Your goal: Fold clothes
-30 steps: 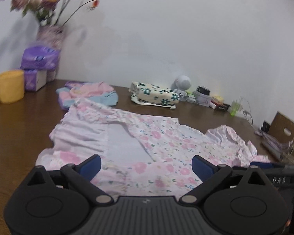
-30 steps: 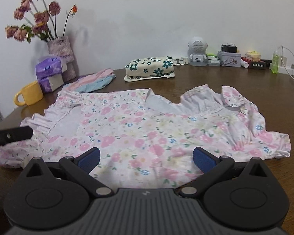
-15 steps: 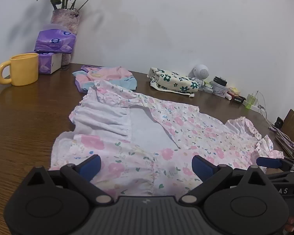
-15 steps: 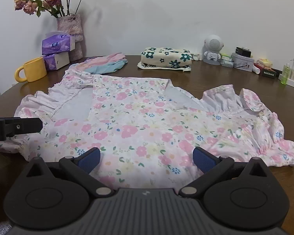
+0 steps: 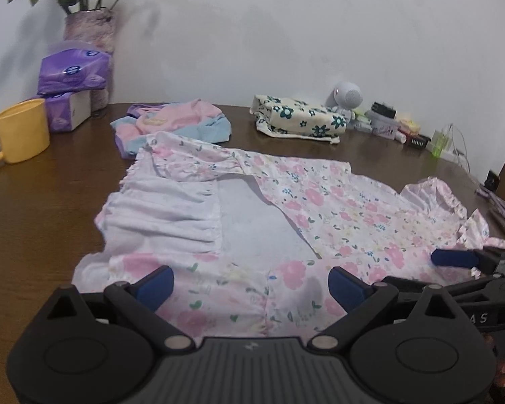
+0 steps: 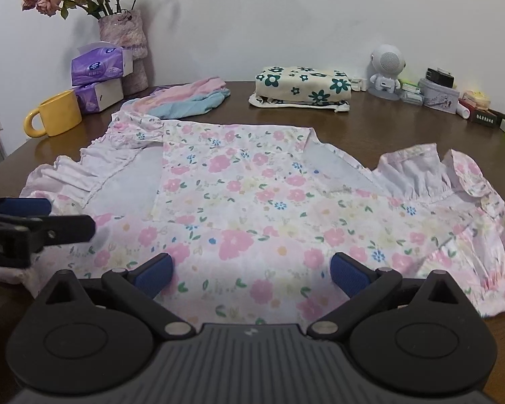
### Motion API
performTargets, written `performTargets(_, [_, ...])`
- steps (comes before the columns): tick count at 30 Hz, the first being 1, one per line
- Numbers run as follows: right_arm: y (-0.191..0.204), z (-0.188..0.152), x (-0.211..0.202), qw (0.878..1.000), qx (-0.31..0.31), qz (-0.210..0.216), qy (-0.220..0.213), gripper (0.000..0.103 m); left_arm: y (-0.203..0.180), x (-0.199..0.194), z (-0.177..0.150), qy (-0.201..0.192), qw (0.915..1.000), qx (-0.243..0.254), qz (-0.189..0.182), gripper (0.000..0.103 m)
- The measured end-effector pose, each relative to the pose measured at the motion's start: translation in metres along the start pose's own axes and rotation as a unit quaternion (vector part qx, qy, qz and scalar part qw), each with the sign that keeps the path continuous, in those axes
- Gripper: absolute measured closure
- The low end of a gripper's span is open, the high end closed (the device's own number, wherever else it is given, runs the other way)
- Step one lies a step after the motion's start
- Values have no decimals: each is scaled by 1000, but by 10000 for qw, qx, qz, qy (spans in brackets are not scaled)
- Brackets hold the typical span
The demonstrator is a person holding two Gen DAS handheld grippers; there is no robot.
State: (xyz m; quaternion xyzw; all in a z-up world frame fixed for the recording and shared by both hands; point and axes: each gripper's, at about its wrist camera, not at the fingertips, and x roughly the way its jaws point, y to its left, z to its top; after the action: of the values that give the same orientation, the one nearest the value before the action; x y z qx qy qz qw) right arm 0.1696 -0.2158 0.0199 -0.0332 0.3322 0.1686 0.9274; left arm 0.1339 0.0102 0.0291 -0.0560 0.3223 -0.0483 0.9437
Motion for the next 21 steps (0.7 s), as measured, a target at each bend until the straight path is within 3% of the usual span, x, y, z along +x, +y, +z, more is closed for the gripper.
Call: performTargets(21, [3, 3, 7, 9998, -184, -56, 85, 1, -14, 15, -4, 159, 9981, 533, 268, 0])
